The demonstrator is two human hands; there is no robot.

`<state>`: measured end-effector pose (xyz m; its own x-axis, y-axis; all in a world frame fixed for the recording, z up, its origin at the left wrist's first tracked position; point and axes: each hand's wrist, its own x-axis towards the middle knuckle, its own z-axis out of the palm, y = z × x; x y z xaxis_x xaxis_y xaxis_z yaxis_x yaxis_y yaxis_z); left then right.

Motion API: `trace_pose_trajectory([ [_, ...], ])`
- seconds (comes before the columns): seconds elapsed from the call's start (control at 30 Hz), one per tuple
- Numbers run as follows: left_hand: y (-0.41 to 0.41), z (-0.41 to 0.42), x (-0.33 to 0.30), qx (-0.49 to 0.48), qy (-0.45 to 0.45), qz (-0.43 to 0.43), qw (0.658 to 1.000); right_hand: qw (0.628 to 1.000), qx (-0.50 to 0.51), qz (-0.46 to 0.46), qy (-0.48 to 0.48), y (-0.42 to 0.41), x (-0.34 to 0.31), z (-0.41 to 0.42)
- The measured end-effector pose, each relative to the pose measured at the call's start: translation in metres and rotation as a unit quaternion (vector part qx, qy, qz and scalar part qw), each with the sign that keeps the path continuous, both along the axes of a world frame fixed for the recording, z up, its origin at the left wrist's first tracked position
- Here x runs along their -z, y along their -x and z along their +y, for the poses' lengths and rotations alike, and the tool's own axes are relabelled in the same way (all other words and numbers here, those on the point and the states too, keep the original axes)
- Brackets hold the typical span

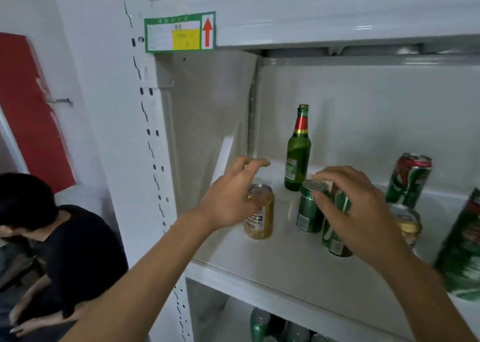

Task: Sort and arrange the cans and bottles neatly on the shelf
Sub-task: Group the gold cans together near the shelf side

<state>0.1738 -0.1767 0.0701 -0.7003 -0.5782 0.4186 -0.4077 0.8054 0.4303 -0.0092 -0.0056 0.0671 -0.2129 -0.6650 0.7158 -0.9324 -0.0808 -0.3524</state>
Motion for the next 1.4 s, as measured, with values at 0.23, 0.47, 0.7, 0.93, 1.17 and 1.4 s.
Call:
trace_pose_trajectory([
  [0.23, 0.024, -0.02, 0.001, 0.103, -0.046, 0.033, 0.993, 0.985, 0.134, -0.008, 0.109, 0.011, -0.007, 0.028],
  [0.47, 0.027, -0.035, 0.017, 0.084, -0.05, -0.054, 0.994, 0.927, 0.33, -0.14, -0.109, 0.041, 0.003, 0.053],
  [0.7, 0.028, -0.033, 0.038, 0.075, -0.099, -0.056, 0.991, 0.907, 0.32, -0.221, -0.165, 0.055, 0.041, 0.044],
  [0.93, 0.026, -0.038, 0.033, 0.063, -0.099, -0.014, 0.993, 0.921, 0.343, -0.186, -0.005, 0.031, 0.036, 0.059],
  [1.17, 0.016, -0.043, 0.018, 0.058, -0.09, -0.01, 0.994, 0.941, 0.291, -0.153, 0.079, -0.039, -0.008, 0.06],
  [1.4, 0.006, -0.043, 0.01, 0.074, -0.102, -0.047, 0.991, 0.974, 0.136, -0.178, -0.024, -0.073, 0.02, -0.028],
])
